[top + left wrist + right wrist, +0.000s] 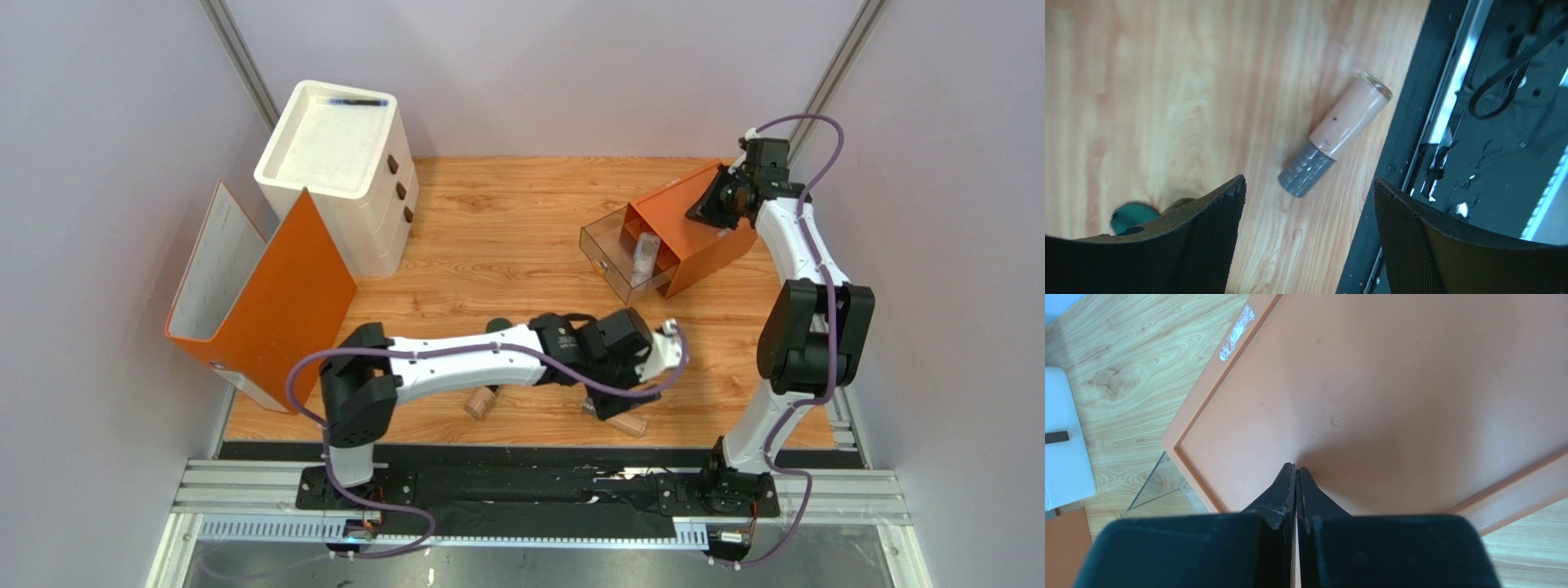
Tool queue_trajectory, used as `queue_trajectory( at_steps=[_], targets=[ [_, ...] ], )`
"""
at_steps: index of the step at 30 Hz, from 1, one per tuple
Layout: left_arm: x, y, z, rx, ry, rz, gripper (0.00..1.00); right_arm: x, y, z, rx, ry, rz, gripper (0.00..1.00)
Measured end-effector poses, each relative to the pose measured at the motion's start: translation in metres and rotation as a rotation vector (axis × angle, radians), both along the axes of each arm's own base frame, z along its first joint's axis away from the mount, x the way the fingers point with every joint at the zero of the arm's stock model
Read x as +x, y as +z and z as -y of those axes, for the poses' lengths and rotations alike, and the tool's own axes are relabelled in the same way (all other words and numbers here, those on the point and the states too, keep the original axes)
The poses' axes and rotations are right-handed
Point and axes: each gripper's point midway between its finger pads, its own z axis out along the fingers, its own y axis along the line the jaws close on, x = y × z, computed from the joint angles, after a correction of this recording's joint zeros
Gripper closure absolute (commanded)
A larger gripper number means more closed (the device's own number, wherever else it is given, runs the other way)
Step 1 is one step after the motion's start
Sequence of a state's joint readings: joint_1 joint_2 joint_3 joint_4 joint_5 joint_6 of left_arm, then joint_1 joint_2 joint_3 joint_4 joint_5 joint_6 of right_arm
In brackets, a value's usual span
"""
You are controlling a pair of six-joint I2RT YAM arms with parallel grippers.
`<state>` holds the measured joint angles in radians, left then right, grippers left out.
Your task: Organize the makeup
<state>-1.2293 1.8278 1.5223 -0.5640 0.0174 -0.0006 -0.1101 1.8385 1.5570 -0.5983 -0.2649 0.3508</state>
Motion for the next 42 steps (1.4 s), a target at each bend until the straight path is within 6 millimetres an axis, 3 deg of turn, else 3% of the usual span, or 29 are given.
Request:
queue_trajectory(
  at_steps=[2,5,9,13,14,18,20,21,23,35,38,42],
  targets=[
    [-0.019,-0.028,-0.002,0.091,-0.091,0.002,0.2,0.0,0.0,0.0,0.0,0.0,0.0,1.0],
    [-0.025,-0.057,-0.003,0.186,-0.161,0.005,0.21,0.0,-0.001,0.0,0.0,0.0,0.0,1.0],
    [-0.024,-0.083,0.001,0.25,-0.197,0.003,0.22,0.0,-0.001,0.0,0.001,0.001,0.001,1.0],
    [-0.024,-0.097,0.006,0.275,-0.211,-0.007,0.3,0.0,-0.001,0.0,0.002,0.002,0.002,1.0],
    [-0.024,-0.099,0.007,0.276,-0.213,-0.011,0.33,0.0,-0.001,0.0,0.002,0.002,0.002,1.0],
    [-0.028,-0.109,0.01,0.284,-0.238,-0.031,0.69,0.0,0.0,-0.001,0.002,0.002,0.003,1.0],
    [-0.031,-0.111,0.009,0.288,-0.255,-0.042,0.8,0.0,0.0,-0.001,0.002,0.002,0.003,1.0],
    [-0.031,-0.111,0.009,0.288,-0.26,-0.043,0.9,0.0,0.0,-0.001,0.002,0.002,0.003,1.0],
    [-0.032,-0.112,0.009,0.289,-0.263,-0.044,1.0,0.0,0.0,-0.001,0.002,0.002,0.003,1.0],
    [-0.025,-0.103,0.0,0.307,-0.209,-0.041,1.0,0.0,0.0,0.0,0.002,0.002,0.003,1.0],
    [-0.016,-0.079,0.003,0.267,-0.145,-0.062,1.0,0.0,0.0,-0.001,0.002,0.002,0.003,1.0],
    [0.022,-0.019,0.028,0.08,-0.019,-0.093,1.0,0.0,0.0,-0.001,0.002,0.002,0.003,1.0]
  ],
)
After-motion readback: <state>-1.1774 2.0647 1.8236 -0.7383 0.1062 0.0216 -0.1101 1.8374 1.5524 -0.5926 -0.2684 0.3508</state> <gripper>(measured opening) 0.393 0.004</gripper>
